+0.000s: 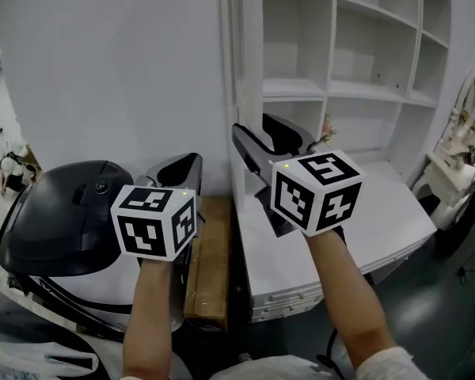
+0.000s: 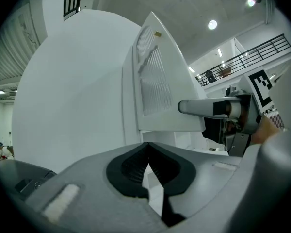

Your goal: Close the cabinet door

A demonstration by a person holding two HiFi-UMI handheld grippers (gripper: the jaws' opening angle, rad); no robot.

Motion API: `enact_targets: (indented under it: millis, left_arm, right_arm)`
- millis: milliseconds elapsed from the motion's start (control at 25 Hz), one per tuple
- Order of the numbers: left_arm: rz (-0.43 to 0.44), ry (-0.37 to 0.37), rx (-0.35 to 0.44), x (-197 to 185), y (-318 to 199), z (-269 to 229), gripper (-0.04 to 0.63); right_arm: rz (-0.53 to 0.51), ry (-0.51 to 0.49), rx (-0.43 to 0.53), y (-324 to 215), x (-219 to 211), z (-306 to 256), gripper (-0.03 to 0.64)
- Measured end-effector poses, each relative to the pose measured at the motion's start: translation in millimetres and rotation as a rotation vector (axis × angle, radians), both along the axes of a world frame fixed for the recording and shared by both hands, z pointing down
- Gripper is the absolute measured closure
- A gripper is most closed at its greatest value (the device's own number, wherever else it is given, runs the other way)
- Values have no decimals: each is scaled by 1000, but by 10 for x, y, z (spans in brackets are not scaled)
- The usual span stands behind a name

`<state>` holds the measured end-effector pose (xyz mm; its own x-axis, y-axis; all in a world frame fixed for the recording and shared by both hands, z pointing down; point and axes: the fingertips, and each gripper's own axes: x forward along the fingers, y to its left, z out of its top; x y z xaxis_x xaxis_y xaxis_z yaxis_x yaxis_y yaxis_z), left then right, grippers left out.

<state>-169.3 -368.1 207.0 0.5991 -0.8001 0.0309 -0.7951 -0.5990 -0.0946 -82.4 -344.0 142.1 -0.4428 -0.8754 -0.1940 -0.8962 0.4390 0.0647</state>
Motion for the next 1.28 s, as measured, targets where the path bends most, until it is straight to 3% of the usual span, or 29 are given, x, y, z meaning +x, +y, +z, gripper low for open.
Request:
enact_targets:
  millis: [280, 800, 1280]
  left_arm:
    - [20, 6, 1, 22, -56, 7, 591]
    - [63, -4, 14, 195, -49, -23, 591]
    - [104, -25, 19, 629, -46, -36, 591]
  right_arm:
    - [7, 16, 4, 12, 2, -1, 443]
    - [-15, -40, 11, 40, 196, -5, 456]
    - [3, -50, 28, 75, 607, -27, 489]
